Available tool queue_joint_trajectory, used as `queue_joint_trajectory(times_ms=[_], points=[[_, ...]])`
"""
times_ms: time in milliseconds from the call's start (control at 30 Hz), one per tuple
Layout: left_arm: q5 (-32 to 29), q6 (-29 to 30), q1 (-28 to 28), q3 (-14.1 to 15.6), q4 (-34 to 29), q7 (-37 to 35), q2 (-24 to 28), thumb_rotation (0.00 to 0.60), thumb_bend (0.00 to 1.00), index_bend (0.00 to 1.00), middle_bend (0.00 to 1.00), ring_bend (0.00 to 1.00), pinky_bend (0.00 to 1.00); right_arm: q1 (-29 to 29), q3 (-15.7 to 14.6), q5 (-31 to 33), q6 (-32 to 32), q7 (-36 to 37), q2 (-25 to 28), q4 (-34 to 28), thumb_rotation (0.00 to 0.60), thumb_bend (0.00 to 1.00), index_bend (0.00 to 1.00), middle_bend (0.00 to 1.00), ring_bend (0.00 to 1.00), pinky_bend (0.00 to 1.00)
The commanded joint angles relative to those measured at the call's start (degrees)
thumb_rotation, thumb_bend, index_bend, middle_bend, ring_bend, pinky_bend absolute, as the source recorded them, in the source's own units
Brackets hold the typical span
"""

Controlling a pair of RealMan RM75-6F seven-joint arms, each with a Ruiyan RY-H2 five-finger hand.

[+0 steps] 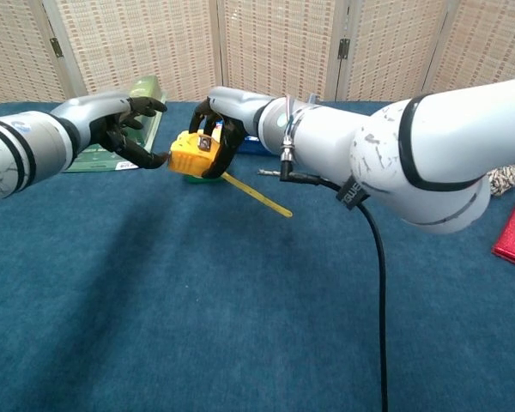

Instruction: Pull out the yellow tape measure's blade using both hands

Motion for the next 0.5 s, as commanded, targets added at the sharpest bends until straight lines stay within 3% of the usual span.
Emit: queue_joint_trajectory(times_ms=[33,500], points=[[-0.1,0.0,-0.1,0.0,-0.1,0.1,-0.1,0.6,0.46,0.0,0.0,0.0,0.0,0.1,0.1,-0.2,0.1,0.2,-0.2,0.3,0.6,0.27,0.55,0.48,0.36,0.18],[-0.8,-0.3,-0.5,0.1,-0.2,0.3,-0.4,0.6,0.46,0.0,0.0,0.0,0.0,0.5,0.7,0.5,0.4,0.6,-1.0,2.3,0.6,0.27,0.55,0.48,0.36,0.18]])
